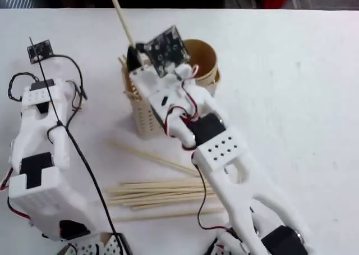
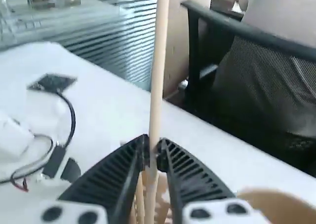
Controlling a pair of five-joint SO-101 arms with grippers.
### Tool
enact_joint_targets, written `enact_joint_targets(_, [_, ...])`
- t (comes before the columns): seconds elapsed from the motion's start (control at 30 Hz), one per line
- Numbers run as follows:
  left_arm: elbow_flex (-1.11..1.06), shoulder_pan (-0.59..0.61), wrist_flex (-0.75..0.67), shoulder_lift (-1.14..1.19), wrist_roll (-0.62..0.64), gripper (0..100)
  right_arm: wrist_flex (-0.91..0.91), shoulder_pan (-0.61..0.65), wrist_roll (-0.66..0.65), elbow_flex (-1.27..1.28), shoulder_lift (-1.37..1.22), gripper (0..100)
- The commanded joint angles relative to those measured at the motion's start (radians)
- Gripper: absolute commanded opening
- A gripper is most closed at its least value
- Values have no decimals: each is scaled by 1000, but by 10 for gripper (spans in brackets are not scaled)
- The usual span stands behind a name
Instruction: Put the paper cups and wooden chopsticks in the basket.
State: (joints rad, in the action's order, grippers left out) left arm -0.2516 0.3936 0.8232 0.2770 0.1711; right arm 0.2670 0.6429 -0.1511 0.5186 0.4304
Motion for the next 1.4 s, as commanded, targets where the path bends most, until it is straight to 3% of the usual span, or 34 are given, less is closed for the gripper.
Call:
enact_joint_targets(0.0, [9, 2, -17, -7, 3, 185, -28, -2, 11, 49, 91, 18])
enact_joint_targets(0.17, [9, 2, -17, -7, 3, 185, 53, -2, 6, 64, 182, 32])
enact_joint_targets(0.4, [5, -8, -17, -7, -43, 185, 228, 19, 6, 64, 285, 265])
enact_joint_targets(0.53, [3, -8, -17, -7, -41, 185, 302, 12, 5, 66, 346, 265])
enact_joint_targets(0.63, [3, -7, -17, -7, -40, 185, 492, 12, -2, 52, 420, 218])
enact_joint_targets(0.77, [3, -7, -17, -7, -41, 185, 766, 84, -167, 38, 444, 115])
enact_joint_targets(1.0, [8, -7, -18, -7, -41, 185, 997, 213, -308, 68, 306, 170])
enact_joint_targets(1.13, [5, -7, -18, -7, -43, 185, 949, 272, -321, 115, 160, 173])
enact_joint_targets(1.37, [5, -7, -18, -7, -43, 185, 665, 278, -330, 259, -101, 173])
